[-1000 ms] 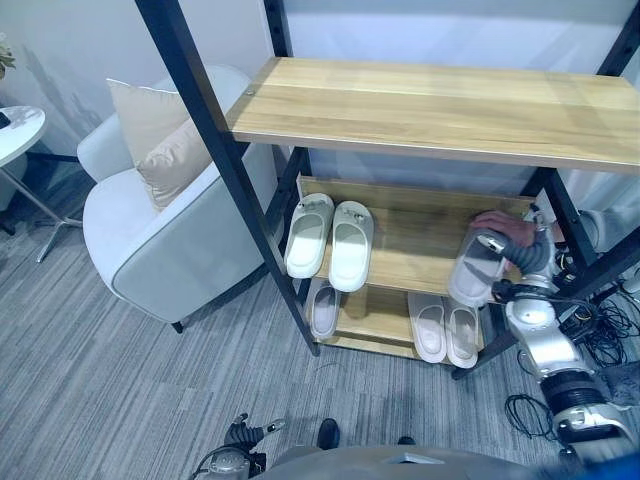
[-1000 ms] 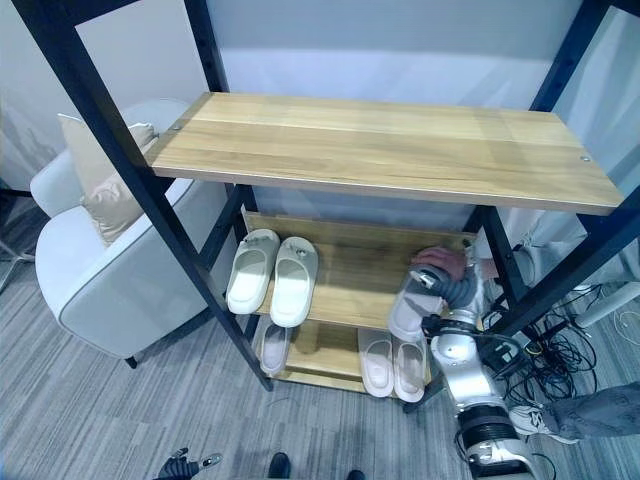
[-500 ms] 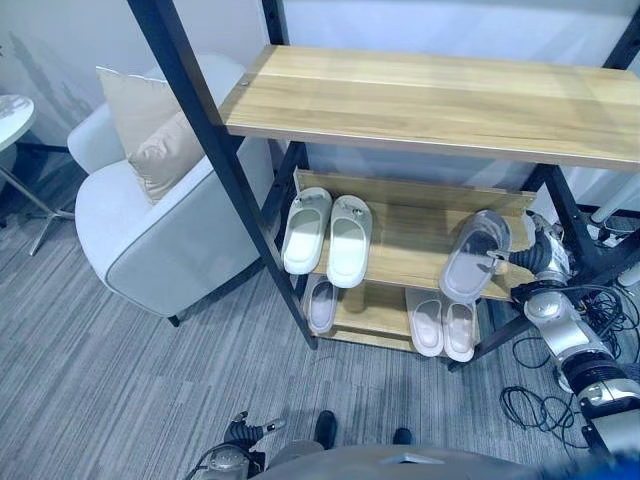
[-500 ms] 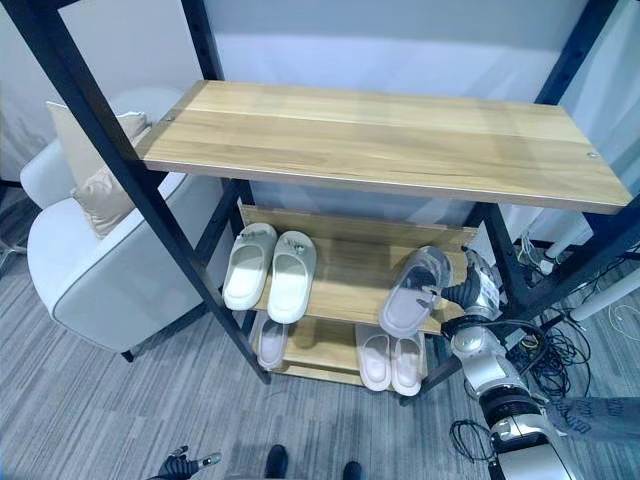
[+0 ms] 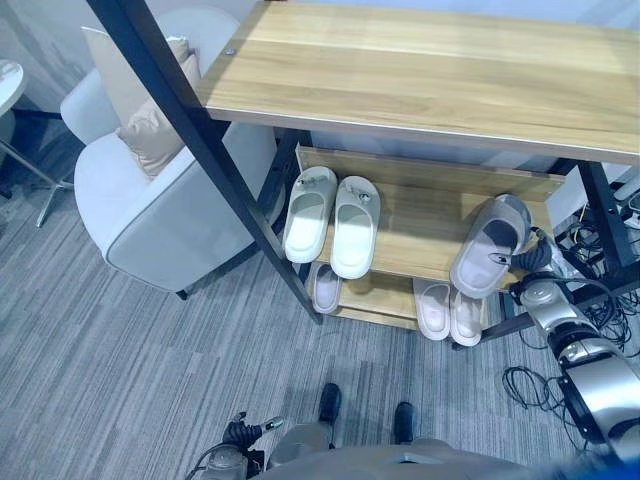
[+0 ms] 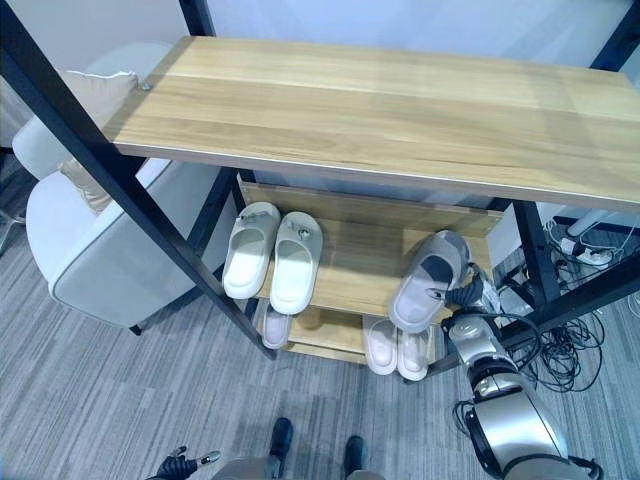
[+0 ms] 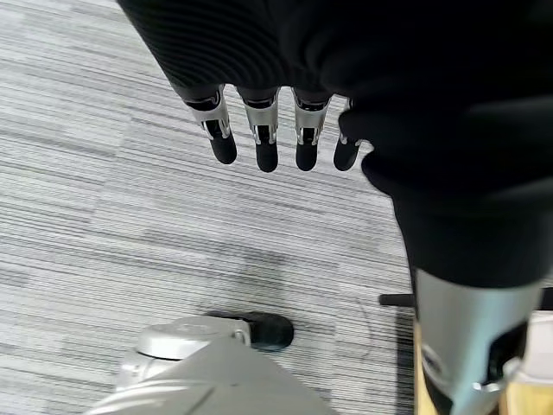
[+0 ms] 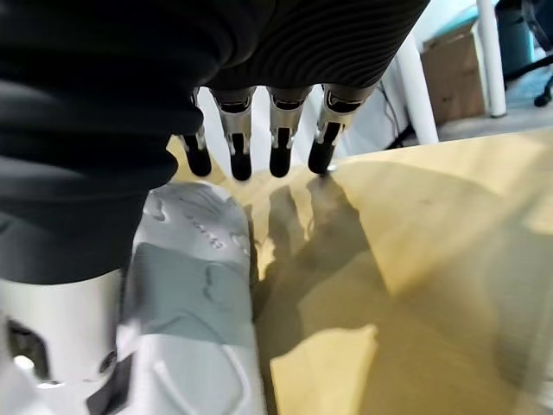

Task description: Arrange the slippers neatly on the shoe rack.

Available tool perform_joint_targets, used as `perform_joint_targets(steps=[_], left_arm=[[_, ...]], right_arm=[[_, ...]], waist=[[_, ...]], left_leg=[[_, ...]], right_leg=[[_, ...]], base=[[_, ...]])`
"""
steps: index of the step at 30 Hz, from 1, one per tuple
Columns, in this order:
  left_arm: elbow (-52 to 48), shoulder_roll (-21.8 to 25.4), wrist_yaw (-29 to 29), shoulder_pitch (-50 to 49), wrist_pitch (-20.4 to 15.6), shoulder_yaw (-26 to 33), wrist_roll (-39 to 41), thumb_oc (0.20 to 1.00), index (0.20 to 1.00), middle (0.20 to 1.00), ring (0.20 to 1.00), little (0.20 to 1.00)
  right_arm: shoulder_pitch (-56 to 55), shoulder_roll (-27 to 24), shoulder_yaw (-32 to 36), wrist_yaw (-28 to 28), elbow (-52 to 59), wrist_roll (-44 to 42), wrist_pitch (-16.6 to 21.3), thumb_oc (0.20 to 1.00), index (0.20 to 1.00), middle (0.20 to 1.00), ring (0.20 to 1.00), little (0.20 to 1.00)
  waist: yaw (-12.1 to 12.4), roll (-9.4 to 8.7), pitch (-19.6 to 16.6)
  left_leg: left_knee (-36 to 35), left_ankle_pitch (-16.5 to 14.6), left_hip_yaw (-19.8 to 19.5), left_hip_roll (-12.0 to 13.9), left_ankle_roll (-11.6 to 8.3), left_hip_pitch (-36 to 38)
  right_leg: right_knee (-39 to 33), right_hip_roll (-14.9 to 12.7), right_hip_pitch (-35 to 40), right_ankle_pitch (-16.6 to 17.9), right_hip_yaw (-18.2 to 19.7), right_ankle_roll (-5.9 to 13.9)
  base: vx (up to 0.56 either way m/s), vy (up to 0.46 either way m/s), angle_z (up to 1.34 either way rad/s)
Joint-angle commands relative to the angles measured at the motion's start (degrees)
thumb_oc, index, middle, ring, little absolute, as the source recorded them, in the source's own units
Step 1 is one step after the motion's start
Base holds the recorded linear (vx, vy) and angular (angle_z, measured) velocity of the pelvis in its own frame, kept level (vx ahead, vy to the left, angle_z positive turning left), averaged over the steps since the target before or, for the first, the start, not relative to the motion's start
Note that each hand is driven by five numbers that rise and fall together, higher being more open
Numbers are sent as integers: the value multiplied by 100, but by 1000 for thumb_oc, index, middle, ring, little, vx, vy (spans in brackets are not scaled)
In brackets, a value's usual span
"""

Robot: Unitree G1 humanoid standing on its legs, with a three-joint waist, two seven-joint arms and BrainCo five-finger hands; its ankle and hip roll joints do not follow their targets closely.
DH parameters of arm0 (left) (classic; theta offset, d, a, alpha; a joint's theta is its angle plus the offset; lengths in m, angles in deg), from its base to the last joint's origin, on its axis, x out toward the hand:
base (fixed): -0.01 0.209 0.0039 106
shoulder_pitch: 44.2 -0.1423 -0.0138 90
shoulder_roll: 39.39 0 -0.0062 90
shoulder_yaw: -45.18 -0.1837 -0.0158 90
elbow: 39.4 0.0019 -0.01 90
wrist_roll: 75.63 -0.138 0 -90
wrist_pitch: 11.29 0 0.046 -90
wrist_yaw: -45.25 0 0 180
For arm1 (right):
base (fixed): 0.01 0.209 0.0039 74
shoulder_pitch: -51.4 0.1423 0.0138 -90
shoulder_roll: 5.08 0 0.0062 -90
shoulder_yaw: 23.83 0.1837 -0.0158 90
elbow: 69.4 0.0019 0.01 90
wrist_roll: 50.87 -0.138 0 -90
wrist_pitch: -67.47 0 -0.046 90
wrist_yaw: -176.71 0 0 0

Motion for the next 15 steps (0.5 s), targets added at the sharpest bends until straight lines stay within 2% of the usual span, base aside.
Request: perform_joint_targets(steps=[1, 4, 11, 12, 13, 14, 15], left_arm=[[350, 105, 66, 358, -196, -204, 93, 1000, 1000, 1000, 1000, 1000], [297, 150, 63, 385, -233, -270, 75, 1000, 1000, 1000, 1000, 1000], [224, 152, 35, 460, -294, -316, 203, 1000, 1000, 1000, 1000, 1000], [230, 135, 26, 475, -307, -332, 241, 1000, 1000, 1000, 1000, 1000], [233, 137, 30, 490, -307, -335, 251, 1000, 1000, 1000, 1000, 1000], [237, 143, 29, 510, -303, -330, 268, 1000, 1000, 1000, 1000, 1000], [237, 145, 24, 522, -309, -343, 266, 1000, 1000, 1000, 1000, 1000]], right_arm=[[293, -83, -257, 12, -74, -113, 122, 1000, 1000, 1000, 1000, 1000], [733, -298, -576, -86, -303, 356, 22, 1000, 1000, 1000, 1000, 1000], [1207, -340, -833, -454, -490, 864, -180, 1000, 1000, 1000, 1000, 1000], [1259, -277, -970, -384, -588, 972, -232, 937, 937, 937, 937, 937], [1275, -269, -1007, -352, -640, 1008, -243, 567, 567, 567, 567, 567], [1315, -257, -1074, -304, -700, 1056, -269, 275, 275, 275, 275, 275], [1330, -230, -1105, -287, -746, 1085, -284, 200, 200, 200, 200, 200]], waist=[[119, -186, -24], [187, -200, 33], [255, -229, 84], [269, -234, 86], [271, -240, 88], [274, -249, 94], [277, -253, 95]], left_leg=[[36, -548, -120, -42, -206, 216], [36, -525, -143, -49, -220, 149], [36, -501, -161, -39, -219, 52], [36, -503, -176, -40, -224, 53], [36, -503, -183, -35, -225, 52], [36, -504, -187, -35, -228, 51], [36, -503, -187, -33, -228, 47]], right_leg=[[59, -347, 100, -44, -106, 405], [59, -353, 46, -24, -107, 424], [59, -347, -39, -14, -74, 443], [59, -349, -42, -10, -84, 446], [59, -352, -42, -12, -85, 446], [59, -354, -44, -12, -86, 447], [59, -356, -44, -9, -91, 447]], base=[[0, 0, 0], [0, 0, 0], [1, 5, 1], [9, 20, 4], [0, 0, 0], [0, 0, 0], [0, 0, 0]])
